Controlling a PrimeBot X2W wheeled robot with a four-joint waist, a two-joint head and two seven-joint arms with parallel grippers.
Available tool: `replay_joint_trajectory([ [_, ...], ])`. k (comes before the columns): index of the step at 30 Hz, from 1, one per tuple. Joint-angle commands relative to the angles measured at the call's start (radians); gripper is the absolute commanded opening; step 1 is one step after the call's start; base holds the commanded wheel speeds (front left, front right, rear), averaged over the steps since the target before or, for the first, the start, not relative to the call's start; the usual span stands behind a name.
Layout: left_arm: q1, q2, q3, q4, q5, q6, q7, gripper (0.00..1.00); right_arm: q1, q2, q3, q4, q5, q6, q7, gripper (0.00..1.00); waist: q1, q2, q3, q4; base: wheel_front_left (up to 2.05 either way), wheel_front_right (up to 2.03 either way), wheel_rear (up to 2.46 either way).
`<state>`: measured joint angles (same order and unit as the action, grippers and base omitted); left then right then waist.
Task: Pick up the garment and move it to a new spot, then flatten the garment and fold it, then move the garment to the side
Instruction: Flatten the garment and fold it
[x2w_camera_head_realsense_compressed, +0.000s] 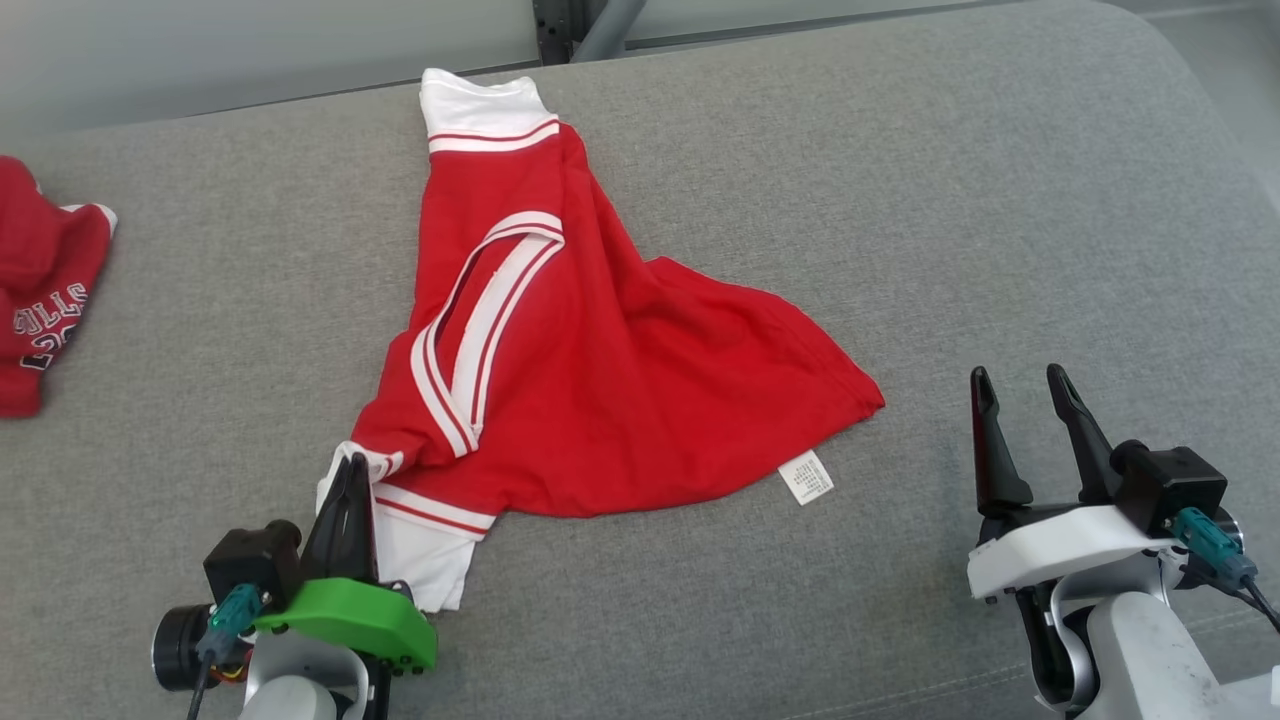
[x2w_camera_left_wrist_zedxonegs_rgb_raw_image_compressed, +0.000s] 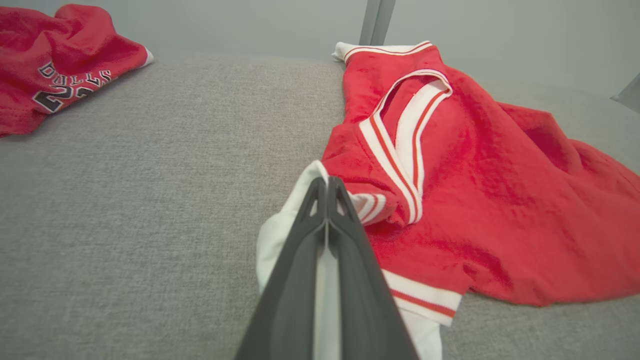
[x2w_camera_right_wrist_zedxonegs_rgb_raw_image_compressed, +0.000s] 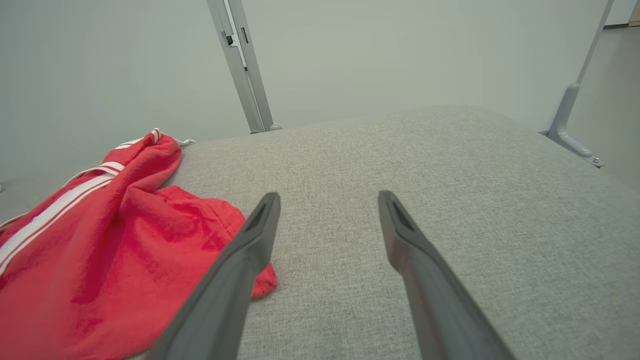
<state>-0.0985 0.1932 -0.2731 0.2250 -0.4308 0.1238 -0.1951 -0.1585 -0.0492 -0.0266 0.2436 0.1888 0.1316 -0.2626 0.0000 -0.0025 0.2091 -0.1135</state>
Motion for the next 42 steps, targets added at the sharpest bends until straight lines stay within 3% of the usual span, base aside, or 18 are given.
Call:
replay_joint_trajectory([
  [1,-0.047,-0.008,0.002,0.056,-0.003,-0.011,-0.016,0.0,-0.013,-0.002,0.002,0.002,-0.004,-0.002,-0.003,1.0,0.0,0.0025,0.02,-0.027,0.0,0.0,0.0],
  [4,-0.1,-0.022,0.002,0.144,0.004,-0.025,-0.041,0.02,-0.019,-0.002,0.002,0.005,-0.006,-0.002,-0.003,1.0,0.0,0.0025,0.025,-0.039,0.0,0.0,0.0],
  [6,-0.125,-0.032,0.003,0.182,0.009,-0.035,-0.054,0.61,-0.019,-0.002,-0.001,0.005,-0.007,-0.002,-0.003,1.0,0.0,0.0025,0.025,-0.041,0.0,0.0,0.0],
  [7,-0.131,-0.036,0.002,0.193,0.012,-0.038,-0.057,1.0,-0.017,-0.002,-0.005,0.003,-0.007,-0.002,-0.003,1.0,0.0,0.0025,0.024,-0.039,0.0,0.0,0.0],
  [12,-0.119,-0.052,0.011,0.19,0.023,-0.057,-0.071,1.0,-0.002,-0.002,-0.02,-0.002,-0.005,-0.002,-0.003,1.0,0.0,0.0025,0.013,-0.012,0.0,0.0,0.0],
  [17,-0.065,-0.064,0.045,0.102,0.028,-0.062,-0.071,1.0,0.003,-0.002,-0.019,0.001,-0.004,-0.002,-0.003,1.0,0.0,0.0025,-0.002,0.026,0.0,0.0,0.0],
  [27,0.042,-0.04,0.114,0.014,-0.009,-0.06,-0.069,1.0,0.005,-0.002,-0.012,0.005,-0.002,-0.002,-0.003,1.0,0.0,0.0025,-0.016,0.062,0.0,0.0,0.0],
  [42,-0.071,-0.05,0.069,0.226,-0.012,-0.114,-0.062,1.0,-0.003,-0.002,-0.005,0.009,-0.011,-0.002,-0.003,1.0,0.0,0.0025,-0.001,0.007,0.0,0.0,0.0],
])
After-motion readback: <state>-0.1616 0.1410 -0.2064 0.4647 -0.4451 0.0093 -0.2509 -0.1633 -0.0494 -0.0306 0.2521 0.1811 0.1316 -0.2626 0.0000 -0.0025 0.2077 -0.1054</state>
